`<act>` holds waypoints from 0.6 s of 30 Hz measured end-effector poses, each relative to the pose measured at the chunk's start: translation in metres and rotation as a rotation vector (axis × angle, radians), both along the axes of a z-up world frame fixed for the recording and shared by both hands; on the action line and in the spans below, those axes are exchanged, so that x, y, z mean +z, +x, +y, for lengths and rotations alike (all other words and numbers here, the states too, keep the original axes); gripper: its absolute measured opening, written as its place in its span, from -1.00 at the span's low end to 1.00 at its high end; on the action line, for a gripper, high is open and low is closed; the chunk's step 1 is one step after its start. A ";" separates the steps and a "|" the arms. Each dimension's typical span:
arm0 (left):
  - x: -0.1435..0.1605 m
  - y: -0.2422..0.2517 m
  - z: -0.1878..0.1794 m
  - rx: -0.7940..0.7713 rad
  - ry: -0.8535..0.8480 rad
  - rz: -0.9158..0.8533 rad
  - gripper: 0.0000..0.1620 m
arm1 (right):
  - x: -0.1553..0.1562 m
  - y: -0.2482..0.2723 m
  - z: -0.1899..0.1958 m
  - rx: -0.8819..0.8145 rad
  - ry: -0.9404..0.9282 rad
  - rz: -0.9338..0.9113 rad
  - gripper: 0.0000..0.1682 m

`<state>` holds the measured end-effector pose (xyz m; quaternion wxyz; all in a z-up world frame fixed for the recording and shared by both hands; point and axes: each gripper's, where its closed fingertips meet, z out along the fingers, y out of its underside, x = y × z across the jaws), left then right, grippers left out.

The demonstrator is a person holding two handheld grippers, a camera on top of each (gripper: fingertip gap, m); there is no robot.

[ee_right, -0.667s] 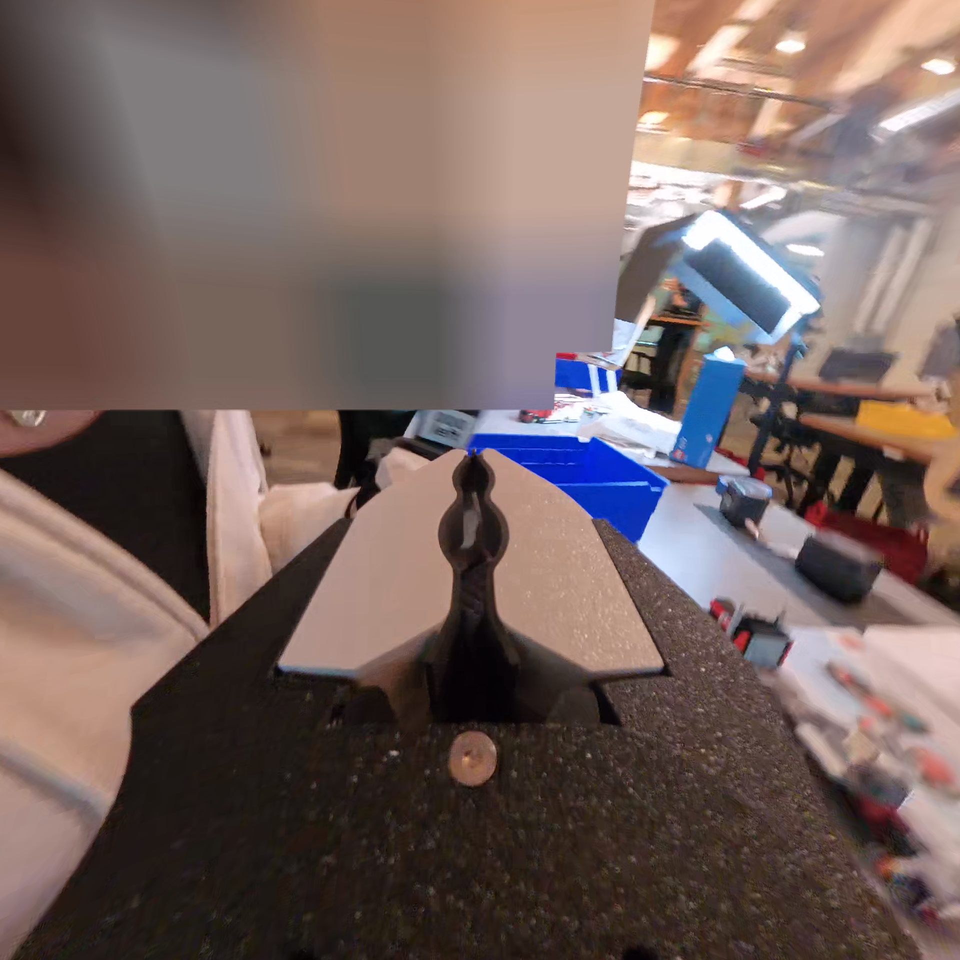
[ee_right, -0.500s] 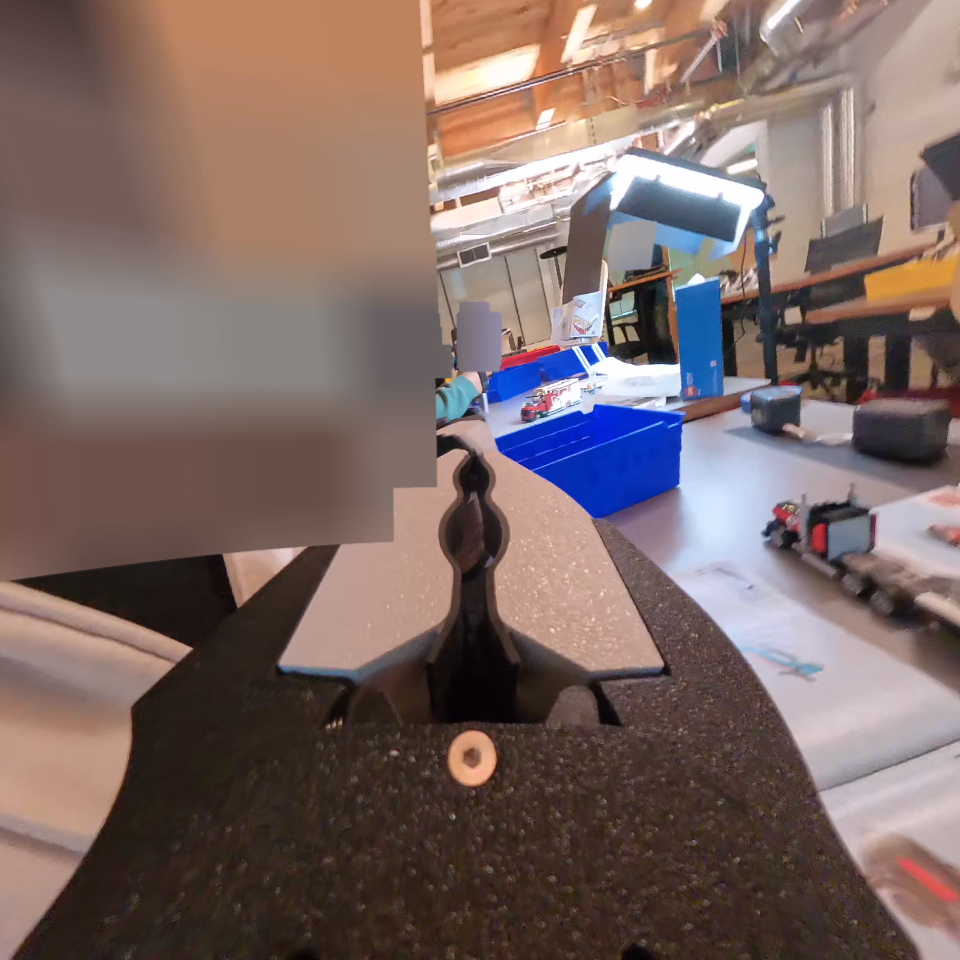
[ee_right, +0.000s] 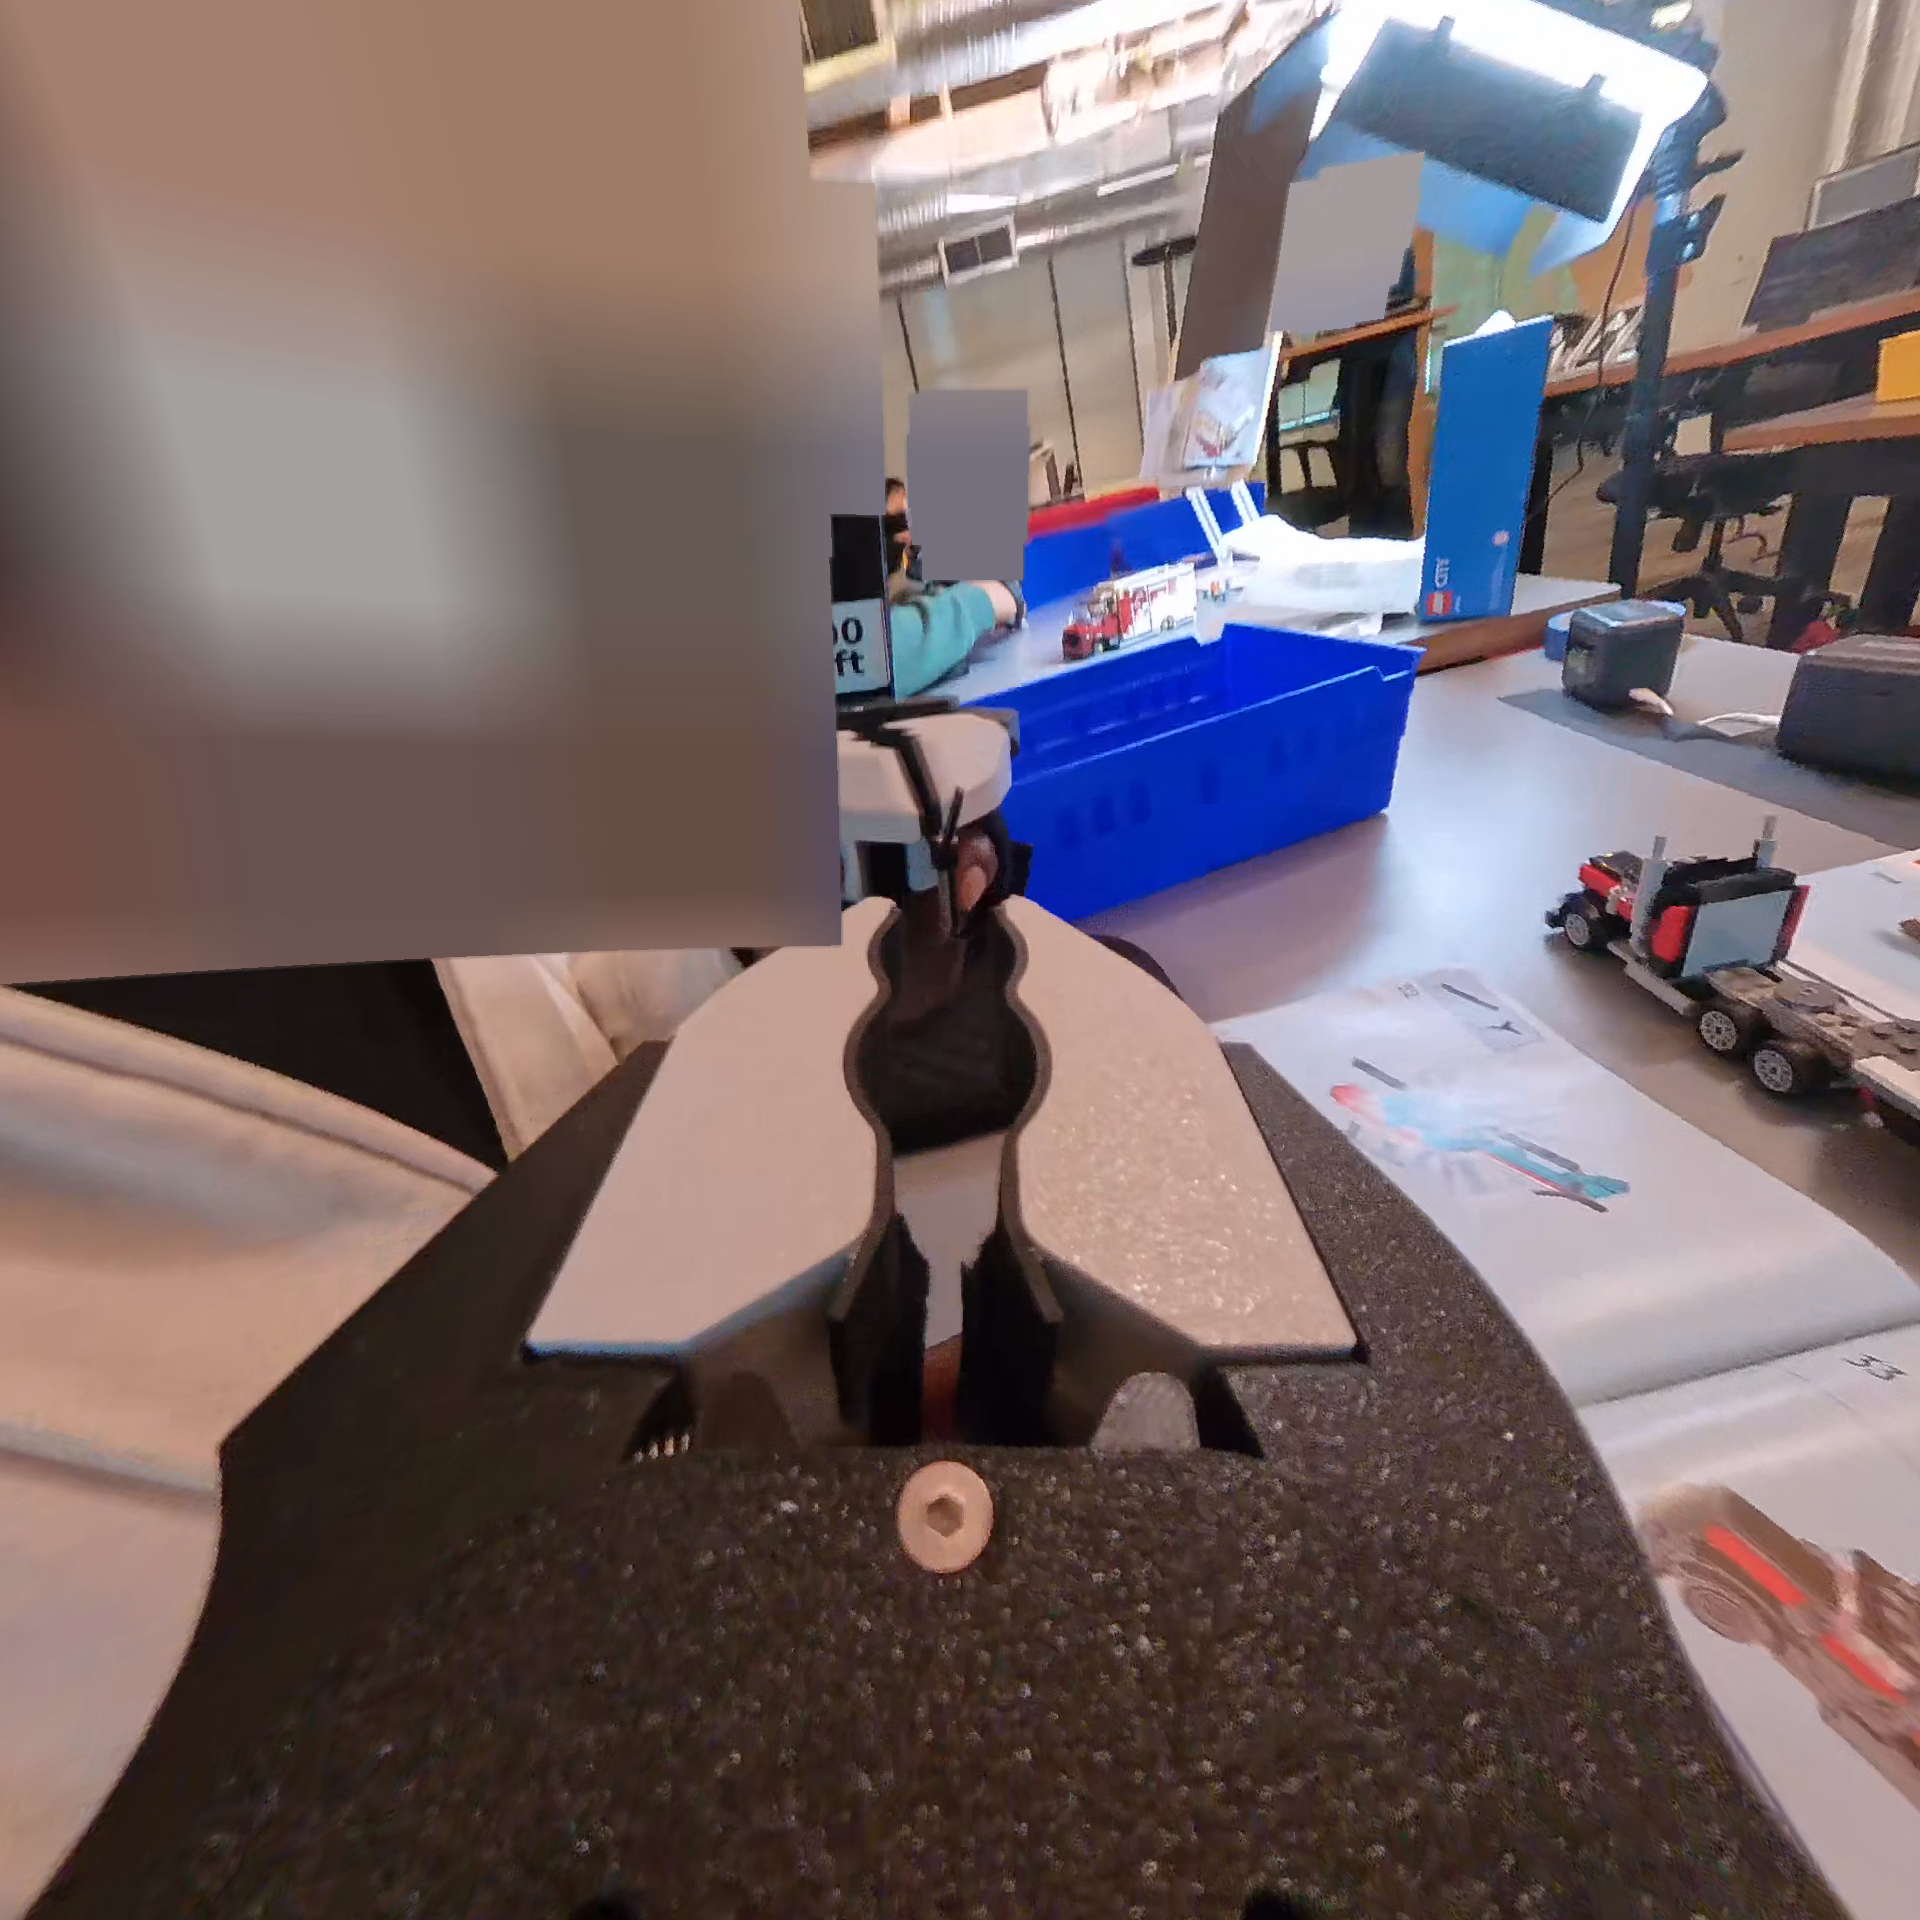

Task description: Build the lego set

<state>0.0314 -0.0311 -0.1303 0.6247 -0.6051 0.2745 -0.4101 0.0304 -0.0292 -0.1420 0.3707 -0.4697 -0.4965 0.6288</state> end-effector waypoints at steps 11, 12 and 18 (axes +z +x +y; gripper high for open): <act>-0.015 0.002 0.003 -0.019 -0.010 0.049 -0.99 | -0.011 -0.006 -0.002 0.067 0.055 -0.031 -0.97; -0.018 0.002 0.003 -0.021 -0.018 0.056 -0.99 | -0.013 -0.006 -0.002 0.072 0.063 -0.034 -0.97; -0.050 -0.037 0.016 0.068 -0.125 0.361 -0.52 | -0.068 -0.004 0.011 0.110 0.246 -0.267 -0.99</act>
